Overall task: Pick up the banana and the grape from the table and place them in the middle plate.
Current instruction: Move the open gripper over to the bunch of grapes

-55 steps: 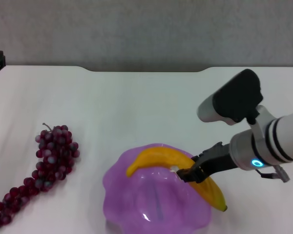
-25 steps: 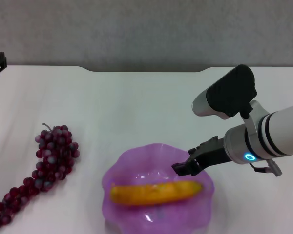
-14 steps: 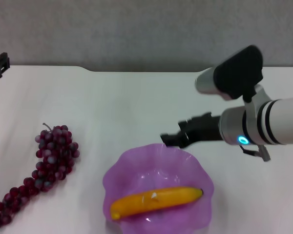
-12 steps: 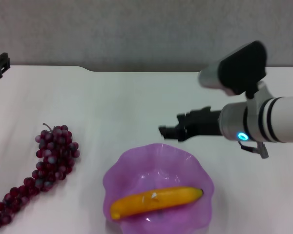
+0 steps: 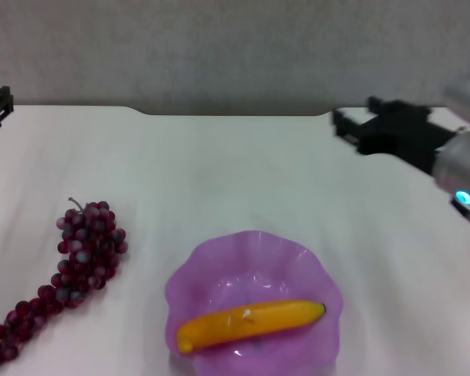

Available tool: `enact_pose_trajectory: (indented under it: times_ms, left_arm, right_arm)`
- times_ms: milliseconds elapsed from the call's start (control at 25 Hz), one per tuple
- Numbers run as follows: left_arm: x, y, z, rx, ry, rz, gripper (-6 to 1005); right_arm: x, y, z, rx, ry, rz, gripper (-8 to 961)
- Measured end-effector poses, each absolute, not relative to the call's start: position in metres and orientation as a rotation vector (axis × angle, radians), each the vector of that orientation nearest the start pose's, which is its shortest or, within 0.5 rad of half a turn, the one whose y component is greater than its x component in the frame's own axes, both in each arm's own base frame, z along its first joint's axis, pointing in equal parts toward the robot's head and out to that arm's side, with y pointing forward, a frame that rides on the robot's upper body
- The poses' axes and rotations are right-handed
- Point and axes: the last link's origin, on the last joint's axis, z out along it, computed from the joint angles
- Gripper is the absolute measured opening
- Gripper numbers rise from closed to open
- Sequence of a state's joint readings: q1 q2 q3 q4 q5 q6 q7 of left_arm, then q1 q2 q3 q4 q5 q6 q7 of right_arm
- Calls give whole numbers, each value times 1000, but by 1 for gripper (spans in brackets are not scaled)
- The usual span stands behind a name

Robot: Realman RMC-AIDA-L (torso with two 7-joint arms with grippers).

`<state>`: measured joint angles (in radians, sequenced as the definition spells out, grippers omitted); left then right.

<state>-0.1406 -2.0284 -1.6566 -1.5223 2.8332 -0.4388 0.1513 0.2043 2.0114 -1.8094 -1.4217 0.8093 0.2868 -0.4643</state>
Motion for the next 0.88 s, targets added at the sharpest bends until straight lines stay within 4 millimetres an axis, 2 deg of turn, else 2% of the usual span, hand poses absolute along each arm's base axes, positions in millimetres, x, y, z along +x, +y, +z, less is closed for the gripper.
enact_pose_trajectory:
  times_ms: [280,560,600,640,720,760,880]
  left_arm:
    - [-252,373,105,-1648,-748,-253,607]
    - [-250,366,102,-1641,-719,-309,606]
    - [-250,363,102,-1638,-712,-314,606]
    - [-249,362,103,-1635,-707,-319,606]
    - [-247,360,103,-1635,-696,-329,606]
    - [-243,357,102,-1642,-683,-336,606]
    - [-238,355,99,-1664,-665,-331,606]
  right_arm:
    - [219,358,30,-1800,721,539,608]
    - [274,334,58,-1541,754,538,608]
    - [290,331,63,-1496,787,522,608]
    - [290,331,63,-1496,787,522,608]
    - [313,326,73,-1428,839,493,608]
    - [313,326,73,-1428,839,493,608]
    - [334,320,78,-1372,889,464,608]
